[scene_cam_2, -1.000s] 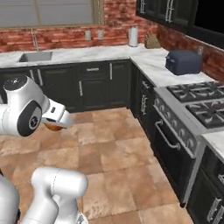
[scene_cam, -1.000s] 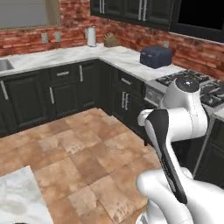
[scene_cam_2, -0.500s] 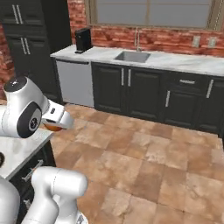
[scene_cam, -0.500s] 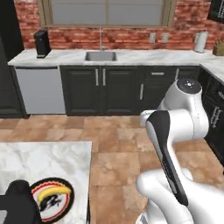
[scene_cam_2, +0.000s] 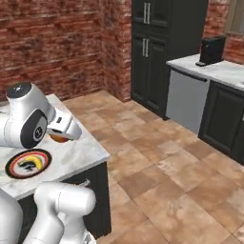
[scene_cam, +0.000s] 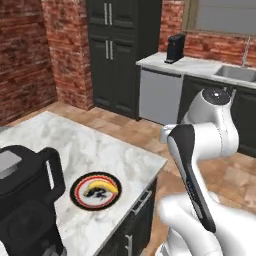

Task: Pick the banana and mango from the fridge and place them on the plate next to the blender to make a fruit smoothie.

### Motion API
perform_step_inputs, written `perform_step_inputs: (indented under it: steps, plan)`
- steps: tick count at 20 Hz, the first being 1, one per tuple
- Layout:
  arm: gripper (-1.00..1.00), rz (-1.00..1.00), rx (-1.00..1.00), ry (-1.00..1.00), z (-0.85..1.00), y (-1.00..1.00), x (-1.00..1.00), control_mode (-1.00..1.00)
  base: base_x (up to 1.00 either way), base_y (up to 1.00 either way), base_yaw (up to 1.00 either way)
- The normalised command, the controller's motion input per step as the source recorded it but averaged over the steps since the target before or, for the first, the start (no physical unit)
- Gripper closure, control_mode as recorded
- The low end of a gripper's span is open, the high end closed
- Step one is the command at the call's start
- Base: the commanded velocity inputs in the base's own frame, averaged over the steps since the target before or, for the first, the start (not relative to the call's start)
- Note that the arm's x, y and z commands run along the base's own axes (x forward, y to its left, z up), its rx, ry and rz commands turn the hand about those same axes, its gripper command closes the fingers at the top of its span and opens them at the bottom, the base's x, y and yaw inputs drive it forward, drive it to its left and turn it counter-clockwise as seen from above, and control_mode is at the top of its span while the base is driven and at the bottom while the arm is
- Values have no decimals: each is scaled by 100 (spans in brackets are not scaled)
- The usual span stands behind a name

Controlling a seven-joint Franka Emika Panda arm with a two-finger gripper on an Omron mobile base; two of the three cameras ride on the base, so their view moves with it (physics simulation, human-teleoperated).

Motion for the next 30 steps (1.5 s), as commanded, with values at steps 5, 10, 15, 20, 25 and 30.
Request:
perform_step_inputs:
  steps: [5, 10, 15, 20, 25, 30]
  plan:
    - [100, 0, 0, 0, 0, 0, 0, 100, 11, 0, 98]
    - [100, 0, 0, 0, 0, 0, 0, 100, 23, -9, 90]
    - [100, 0, 0, 0, 0, 0, 0, 100, 36, -11, 37]
    - [100, 0, 0, 0, 0, 0, 0, 100, 36, 4, 12]
    - [100, 2, 0, 3, -17, 0, 26, -100, 33, 1, 4]
    - [100, 1, 0, 10, -93, 0, 83, -100, 0, 0, 0]
